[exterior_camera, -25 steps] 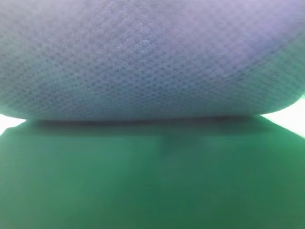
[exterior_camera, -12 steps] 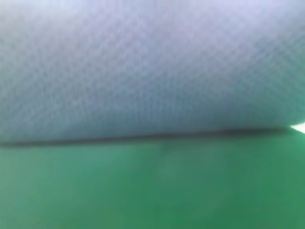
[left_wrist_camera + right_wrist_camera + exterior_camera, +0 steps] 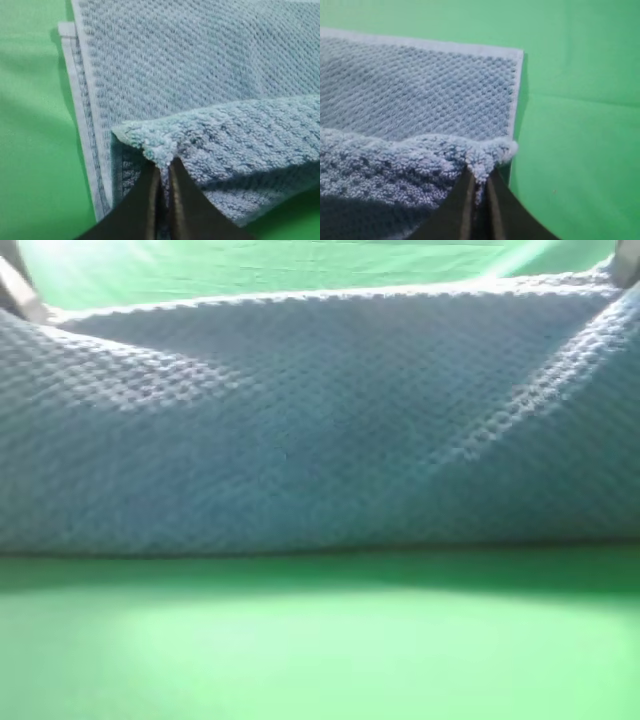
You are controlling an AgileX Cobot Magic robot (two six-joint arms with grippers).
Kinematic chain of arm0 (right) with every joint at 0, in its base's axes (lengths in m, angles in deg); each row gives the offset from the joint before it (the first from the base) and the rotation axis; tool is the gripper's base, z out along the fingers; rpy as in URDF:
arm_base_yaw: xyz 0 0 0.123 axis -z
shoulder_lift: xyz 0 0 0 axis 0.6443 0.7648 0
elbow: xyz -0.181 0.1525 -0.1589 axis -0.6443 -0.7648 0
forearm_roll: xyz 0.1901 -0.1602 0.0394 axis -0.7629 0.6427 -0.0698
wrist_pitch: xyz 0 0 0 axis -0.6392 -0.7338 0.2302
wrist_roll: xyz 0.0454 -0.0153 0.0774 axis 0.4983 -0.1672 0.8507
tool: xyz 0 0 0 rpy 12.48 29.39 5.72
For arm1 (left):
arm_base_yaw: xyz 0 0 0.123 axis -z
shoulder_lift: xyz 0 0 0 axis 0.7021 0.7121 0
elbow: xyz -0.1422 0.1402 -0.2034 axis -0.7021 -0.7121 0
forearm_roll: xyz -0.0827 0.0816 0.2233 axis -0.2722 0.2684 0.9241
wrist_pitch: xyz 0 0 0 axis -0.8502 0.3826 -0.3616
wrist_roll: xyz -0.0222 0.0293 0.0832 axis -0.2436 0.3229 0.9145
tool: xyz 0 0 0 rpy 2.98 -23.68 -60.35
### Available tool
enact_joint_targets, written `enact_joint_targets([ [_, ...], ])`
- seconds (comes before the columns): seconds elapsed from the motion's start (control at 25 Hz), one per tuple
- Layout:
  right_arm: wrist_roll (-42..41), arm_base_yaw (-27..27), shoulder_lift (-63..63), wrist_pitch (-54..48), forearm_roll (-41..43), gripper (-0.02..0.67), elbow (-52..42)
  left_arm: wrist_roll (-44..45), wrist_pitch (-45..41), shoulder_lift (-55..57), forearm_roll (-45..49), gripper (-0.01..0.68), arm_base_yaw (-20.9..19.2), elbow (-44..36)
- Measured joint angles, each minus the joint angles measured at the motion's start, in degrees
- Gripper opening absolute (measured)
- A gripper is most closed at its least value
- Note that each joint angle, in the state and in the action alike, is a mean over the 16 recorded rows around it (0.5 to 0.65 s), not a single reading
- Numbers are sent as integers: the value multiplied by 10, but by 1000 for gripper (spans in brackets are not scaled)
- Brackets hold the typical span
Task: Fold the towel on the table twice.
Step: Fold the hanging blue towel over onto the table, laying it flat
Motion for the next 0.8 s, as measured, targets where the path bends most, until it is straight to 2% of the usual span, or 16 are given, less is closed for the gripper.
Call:
enact_joint_targets([
  [0.32, -27, 36, 128, 49, 11, 0, 75, 7, 30, 124, 1, 0, 0, 99],
  [0.6, -37, 52, 217, 81, 17, 0, 130, 8, 59, 190, 2, 0, 0, 141],
  [0.8, -40, 61, 253, 96, 19, 57, 153, 8, 80, 210, 3, 49, 0, 151],
])
